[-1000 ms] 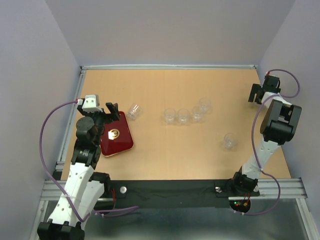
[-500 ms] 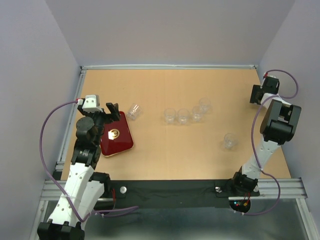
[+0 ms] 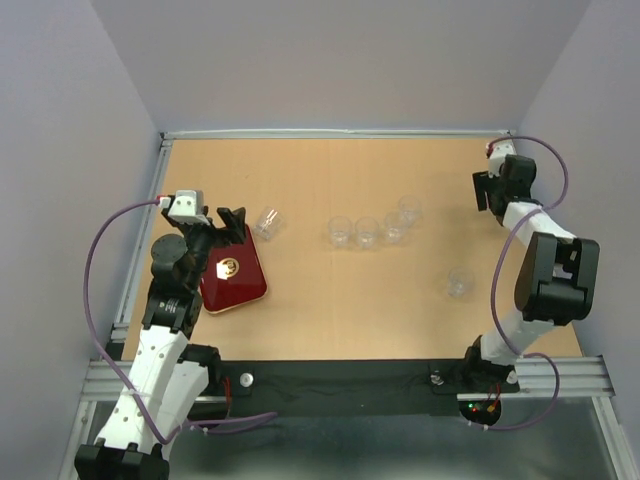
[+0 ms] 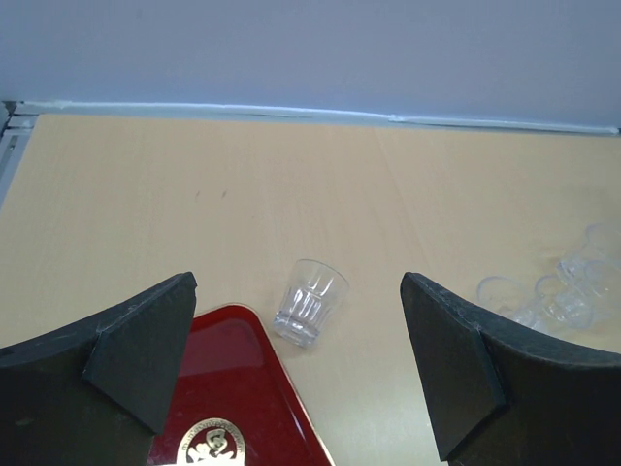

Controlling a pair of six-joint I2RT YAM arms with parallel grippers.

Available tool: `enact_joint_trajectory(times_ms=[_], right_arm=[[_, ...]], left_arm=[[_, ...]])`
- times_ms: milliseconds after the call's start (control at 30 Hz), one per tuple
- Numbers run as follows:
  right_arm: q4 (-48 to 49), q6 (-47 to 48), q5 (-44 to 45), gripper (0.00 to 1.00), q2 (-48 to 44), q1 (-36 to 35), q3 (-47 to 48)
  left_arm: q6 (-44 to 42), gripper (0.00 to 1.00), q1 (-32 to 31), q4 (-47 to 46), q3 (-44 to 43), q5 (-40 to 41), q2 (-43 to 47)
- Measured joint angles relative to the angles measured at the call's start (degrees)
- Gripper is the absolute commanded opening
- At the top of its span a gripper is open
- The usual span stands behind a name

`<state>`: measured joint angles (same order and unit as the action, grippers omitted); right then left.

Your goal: Place the glasses into the tray

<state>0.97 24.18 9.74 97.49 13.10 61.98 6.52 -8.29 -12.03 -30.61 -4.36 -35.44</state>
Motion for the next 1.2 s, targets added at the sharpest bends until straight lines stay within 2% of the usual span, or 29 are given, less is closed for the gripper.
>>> enact_joint_trajectory(times_ms=[233, 433, 533, 867, 1033, 1200], right_arm=[[1.2, 12.5, -3.4, 0.58, -9.6, -10.2, -2.5], [1.0, 28.2, -5.7, 0.58, -17.2, -21.9, -3.7], [0.9, 33.7, -6.1, 0.58, -19.0, -26.5, -3.6], [0.8, 48.5, -6.8, 0.58, -21.3, -44.2, -4.3], [2.8, 54.7, -6.7, 0.58, -24.4, -53.2, -8.7], [9.0, 61.6, -6.6, 0.58, -27.1, -61.5, -15.6]], left_arm=[[3.5, 0.98, 0.0, -3.4, 0.0, -8.1, -0.9], [10.9, 0.98, 0.0, -6.0, -0.4, -15.2, -5.6], [17.2, 0.98, 0.0, -6.5, -1.8, -18.5, -8.7], [30.2, 0.98, 0.0, -10.4, -9.6, -26.2, -15.1], [35.9, 0.98, 0.0, -10.9, -11.6, -28.4, -18.0], [40.8, 0.94, 0.2, -10.2, -11.8, -30.8, -21.8]])
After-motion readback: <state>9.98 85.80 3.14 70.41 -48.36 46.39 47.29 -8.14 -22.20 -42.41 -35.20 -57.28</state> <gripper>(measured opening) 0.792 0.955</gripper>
